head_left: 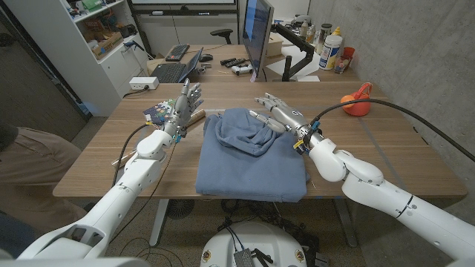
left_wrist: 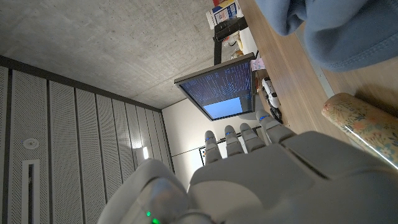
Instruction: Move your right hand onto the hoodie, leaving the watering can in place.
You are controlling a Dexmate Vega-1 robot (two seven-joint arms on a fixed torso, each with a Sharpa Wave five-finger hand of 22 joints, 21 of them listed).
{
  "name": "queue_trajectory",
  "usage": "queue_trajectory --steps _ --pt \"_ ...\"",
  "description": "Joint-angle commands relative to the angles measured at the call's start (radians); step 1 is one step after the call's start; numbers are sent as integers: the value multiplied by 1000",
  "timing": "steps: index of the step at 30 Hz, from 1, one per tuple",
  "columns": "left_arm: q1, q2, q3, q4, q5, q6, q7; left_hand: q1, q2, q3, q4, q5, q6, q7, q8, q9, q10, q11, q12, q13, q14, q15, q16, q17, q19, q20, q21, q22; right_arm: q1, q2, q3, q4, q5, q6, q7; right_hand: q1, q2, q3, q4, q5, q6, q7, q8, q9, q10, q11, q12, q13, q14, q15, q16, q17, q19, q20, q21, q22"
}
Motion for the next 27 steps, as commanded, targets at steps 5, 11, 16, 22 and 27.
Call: queue_trajectory --steps 5,11,16,22,27 --pt "-8 -5 2 11 1 2 -1 10 8 -5 -1 -2 -2 -6 5 6 -4 -1 3 3 -7 0 7 3 0 -1 4 6 -2 12 -39 -38 -128 -73 29 30 6 10 -13 10 -8 -7 7 2 -5 -1 -4 3 -10 2 0 0 -5 2 -2 3" --pt "-6 -4 -2 12 0 -1 0 10 8 -6 -1 -2 -2 -7 4 6 -4 -2 3 3 -7 1 7 3 0 -1 4 6 5 21 -55 -36 -152 -73 35 43 6 15 -21 12 -12 -6 8 2 -8 0 -4 3 -13 5 0 0 -5 3 -4 3" --pt "-5 -4 -3 14 -2 -2 -1 10 8 -6 -1 -2 -1 -7 5 6 -4 -1 3 3 -7 1 7 3 0 -1 4 6 13 26 -68 -34 -163 -64 48 49 7 17 -24 13 -13 -6 8 2 -8 0 -4 3 -14 7 0 0 -5 3 -5 3" --pt "-7 -6 -6 19 -2 -6 -2 10 9 -6 -1 -2 -2 -5 5 5 -4 -1 3 2 -7 2 7 3 0 0 4 6 14 35 -75 -32 -169 -63 55 54 9 20 -27 13 -13 -10 9 2 -9 -1 -4 3 -15 4 1 0 -5 3 -6 3" --pt "-6 -5 -7 19 -2 -9 -2 10 9 -7 -1 -2 -1 -6 5 5 -5 0 3 2 -7 1 7 3 0 0 4 6 23 40 -85 -24 -176 -52 62 57 9 22 -29 13 -11 -9 10 2 -5 -5 -2 3 -16 5 1 0 -5 4 -7 3"
